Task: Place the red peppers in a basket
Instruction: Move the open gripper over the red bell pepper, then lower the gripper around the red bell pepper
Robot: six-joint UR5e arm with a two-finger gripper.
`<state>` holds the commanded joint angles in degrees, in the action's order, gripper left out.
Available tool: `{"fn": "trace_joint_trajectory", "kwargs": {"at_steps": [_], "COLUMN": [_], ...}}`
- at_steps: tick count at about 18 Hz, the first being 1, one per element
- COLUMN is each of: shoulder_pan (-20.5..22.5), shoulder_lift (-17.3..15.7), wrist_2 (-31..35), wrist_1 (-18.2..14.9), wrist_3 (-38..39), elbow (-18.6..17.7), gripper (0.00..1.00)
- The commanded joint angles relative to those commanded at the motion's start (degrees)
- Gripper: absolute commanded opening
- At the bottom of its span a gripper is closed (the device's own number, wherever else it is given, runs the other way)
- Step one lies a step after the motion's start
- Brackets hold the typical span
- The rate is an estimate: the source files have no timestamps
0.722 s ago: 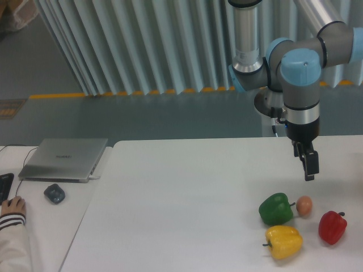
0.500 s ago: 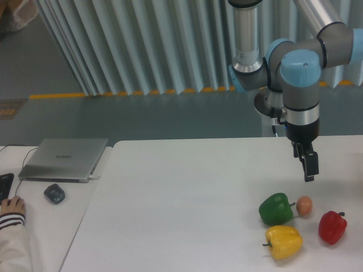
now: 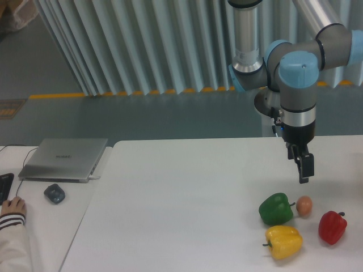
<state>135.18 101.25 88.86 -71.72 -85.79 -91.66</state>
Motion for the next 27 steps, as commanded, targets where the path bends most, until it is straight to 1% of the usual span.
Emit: {"fn": "trace_joint_trajectory", "kwargs": {"at_steps": [2,3,5,7,8,9,11,13,15,17,19,21,22,23,24,27], "shoulder_pan": [-0.1,0.0,0.3,0.4,0.4,0.1,0.0,0.7,2.5,2.4,2.2,2.3,2.3,2.3,2.4,2.8], "shoulder_lift": [-0.1,-0.2,-0.2,-0.4,-0.3,-0.1,0.3,0.3,0.2,1.7,2.5,4.0,5.0,6.0,6.3,7.0], "wrist_2": [-0.3,-1.2,-4.5,-5.3,-5.4,-5.3,-4.6,-4.6,-4.6,-0.3,4.5,5.2,5.6,7.1,7.7,7.7], "wrist_1": [3.2,4.0,4.2,4.9,6.7,8.8,9.2,9.2,9.8,10.9,10.9,11.0,11.1,11.1,11.1,11.3], "wrist_3": [0.5,1.0,1.6,2.4,4.1,9.5,17.0,17.6,17.4,18.0,18.5,22.2,25.2,29.8,31.5,32.9], "elbow": [-1.7,-2.3,-3.2,-3.1,-3.1,-3.2,-2.7,-2.1,-1.5,0.2,1.0,1.7,2.4,3.2,3.5,3.5], "gripper": [1.0,1.0,1.0,1.0,1.0,1.0,1.0,1.0,1.0,1.0,1.0,1.0,1.0,1.0,1.0,1.0]}}
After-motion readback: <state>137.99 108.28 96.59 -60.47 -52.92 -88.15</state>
